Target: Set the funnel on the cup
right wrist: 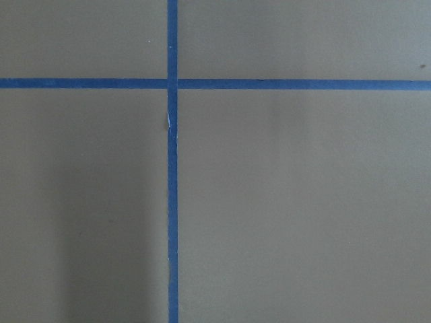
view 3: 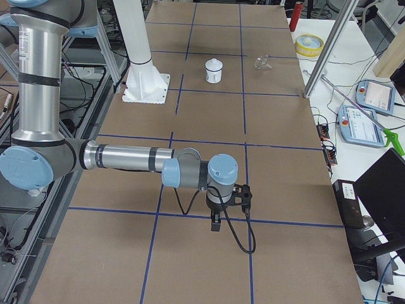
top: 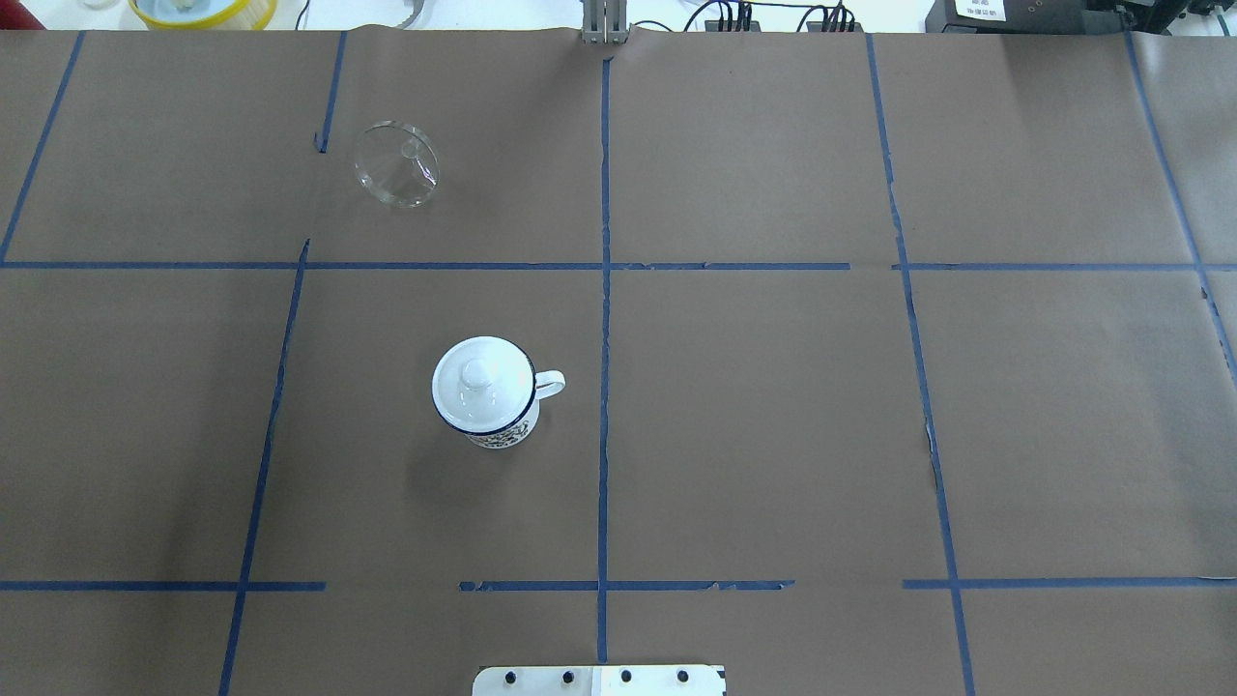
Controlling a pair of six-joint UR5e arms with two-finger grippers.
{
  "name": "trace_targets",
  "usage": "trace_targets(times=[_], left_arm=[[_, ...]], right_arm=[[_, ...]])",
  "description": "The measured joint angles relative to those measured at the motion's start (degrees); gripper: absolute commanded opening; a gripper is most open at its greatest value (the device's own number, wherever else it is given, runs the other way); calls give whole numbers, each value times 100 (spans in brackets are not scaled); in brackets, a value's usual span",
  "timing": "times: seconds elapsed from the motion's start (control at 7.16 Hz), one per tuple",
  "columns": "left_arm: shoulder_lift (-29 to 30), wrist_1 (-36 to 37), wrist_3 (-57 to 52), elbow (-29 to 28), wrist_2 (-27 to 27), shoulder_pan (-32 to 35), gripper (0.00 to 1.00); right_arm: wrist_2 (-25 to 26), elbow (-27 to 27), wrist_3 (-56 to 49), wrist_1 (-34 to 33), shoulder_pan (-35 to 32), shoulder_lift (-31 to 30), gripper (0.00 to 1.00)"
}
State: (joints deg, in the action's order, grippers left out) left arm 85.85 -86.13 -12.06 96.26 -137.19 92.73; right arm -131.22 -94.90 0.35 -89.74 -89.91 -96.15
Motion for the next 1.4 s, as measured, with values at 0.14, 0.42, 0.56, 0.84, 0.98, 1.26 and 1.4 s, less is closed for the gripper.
trace_targets(times=[0.14,0.42,0.56,0.84,0.98,1.26,1.4], left_arm=[[35,-2,1,-9,-3,-3,100],[138,-15,29,26,-15,-4,100],[282,-65,102,170,-22,-6,100],[1028,-625,267,265,126,-8,100],[1295,-992,655,286,221,-12,100],[1467,-1738,2533,585,189,-160,100],[1493,-2117,3364,848,182,-600,100]], right_arm=[[0,-1,0,0,0,0,100],[0,0,0,0,0,0,100],[0,1,0,0,0,0,100],[0,1,0,0,0,0,100],[0,-1,0,0,0,0,100],[0,-2,0,0,0,0,100],[0,-2,0,0,0,0,100]])
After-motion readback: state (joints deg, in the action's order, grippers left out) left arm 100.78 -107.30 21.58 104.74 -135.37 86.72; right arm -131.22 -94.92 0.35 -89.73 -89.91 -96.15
